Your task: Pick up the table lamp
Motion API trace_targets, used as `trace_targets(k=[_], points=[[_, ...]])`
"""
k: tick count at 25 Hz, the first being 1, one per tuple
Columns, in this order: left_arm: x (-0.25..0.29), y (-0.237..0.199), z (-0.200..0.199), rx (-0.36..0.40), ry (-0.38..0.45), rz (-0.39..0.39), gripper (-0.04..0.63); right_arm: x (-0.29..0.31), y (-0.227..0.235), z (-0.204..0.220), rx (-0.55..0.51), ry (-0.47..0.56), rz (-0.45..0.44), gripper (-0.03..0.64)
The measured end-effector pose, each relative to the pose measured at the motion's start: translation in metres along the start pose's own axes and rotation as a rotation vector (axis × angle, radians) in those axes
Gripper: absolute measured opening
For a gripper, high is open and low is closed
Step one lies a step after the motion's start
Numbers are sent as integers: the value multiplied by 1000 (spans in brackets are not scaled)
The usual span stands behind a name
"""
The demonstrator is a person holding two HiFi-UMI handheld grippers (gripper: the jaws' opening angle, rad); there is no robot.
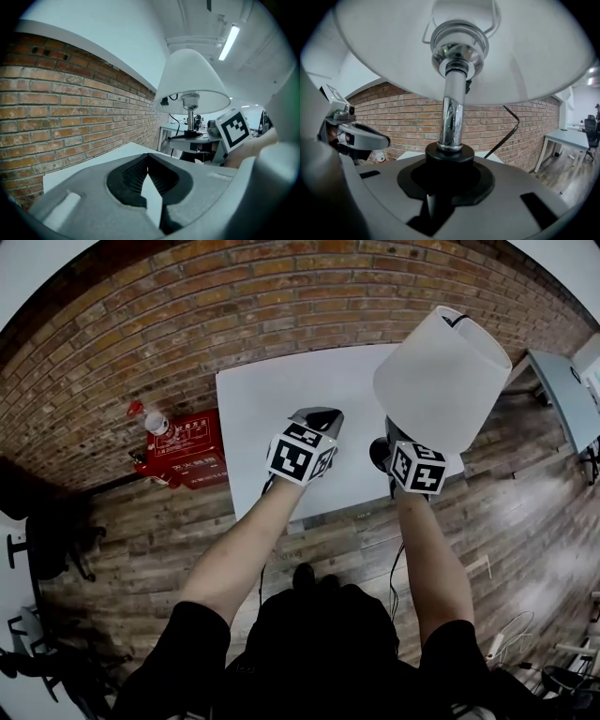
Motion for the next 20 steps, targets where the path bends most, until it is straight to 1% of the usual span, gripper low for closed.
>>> trace_targets(k=[4,8,16,20], points=[[-10,11,-3,-8,-6,-3,6,-20,-3,-13,29,17,-5,91],[-16,26,-2,-27,-7,0,6,-39,-4,-22,26,34,-18,91],[-24,58,-25,0,21,-22,6,-73,-5,-30,32,49,-80,91],[-33,67,-29,-6,39,-44,6,-88,0,-30,48,54,-104,91]])
Point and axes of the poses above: the fingertips, and each gripper's own axes: x forward along the fingers, y to its right, z out of its underside, the point moved 3 cm from there along -x, backward along the fingers, and after that the axes turned 4 degrees about x, right-handed, at the moved point
